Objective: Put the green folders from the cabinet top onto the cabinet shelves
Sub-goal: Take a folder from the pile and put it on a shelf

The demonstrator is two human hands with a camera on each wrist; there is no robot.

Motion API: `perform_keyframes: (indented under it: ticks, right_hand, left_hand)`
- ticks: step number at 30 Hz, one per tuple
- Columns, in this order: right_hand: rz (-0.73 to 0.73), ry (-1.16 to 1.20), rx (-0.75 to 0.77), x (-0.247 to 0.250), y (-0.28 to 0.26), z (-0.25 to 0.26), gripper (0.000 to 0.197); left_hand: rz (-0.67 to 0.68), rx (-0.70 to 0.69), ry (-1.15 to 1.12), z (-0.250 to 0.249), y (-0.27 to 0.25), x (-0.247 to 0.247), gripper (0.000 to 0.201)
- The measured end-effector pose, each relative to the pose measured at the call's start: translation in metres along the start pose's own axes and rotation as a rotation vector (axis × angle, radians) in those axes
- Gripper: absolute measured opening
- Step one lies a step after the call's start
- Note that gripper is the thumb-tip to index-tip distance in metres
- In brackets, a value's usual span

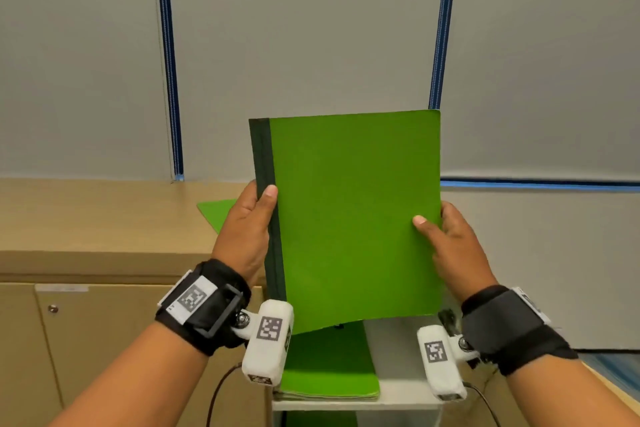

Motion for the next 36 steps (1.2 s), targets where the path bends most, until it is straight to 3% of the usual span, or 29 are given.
perform_keyframes:
  ticks: [3,8,21,31,35,36]
  right_hand:
    - [0.025,0.144,-0.081,-0.008,-0.018,-0.034,0.024]
    - [0.041,0.207,-0.234,-0.030,-0.053,-0.093,0.026]
    - [0.139,0.219,-0.524,-0.088,-0.139,-0.230,0.020]
    - [0.183,0.198,-0.645,-0.100,-0.149,-0.304,0.039]
    - [0.157,0.158,-0.646,-0.107,-0.139,-0.315,0.039]
    - [0.143,0.155,-0.641,-0.109,-0.134,-0.316,0.041]
  left_hand:
    - [-0.066,0.085,0.024,0.035,-0.010,0.015,0.019]
    - [-0.068,0.298,0.127,0.118,-0.061,0.049,0.027]
    - [-0.264,0.419,0.188,0.251,-0.175,0.105,0.027]
    - [-0.297,0.462,0.154,0.309,-0.164,0.104,0.030]
    - [-0.293,0.559,0.159,0.330,-0.154,0.101,0.030]
    - [-0.271,0.610,0.242,0.336,-0.153,0.103,0.040]
Point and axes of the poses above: each hand's wrist, its own y-axis towards the middle knuckle, its own x-axis out of the back of the hand, z = x × y, the point moved 6 cm from there along y, towards the middle knuckle, and after that the axes turned 14 degrees about -y, right-handed, at the moved point
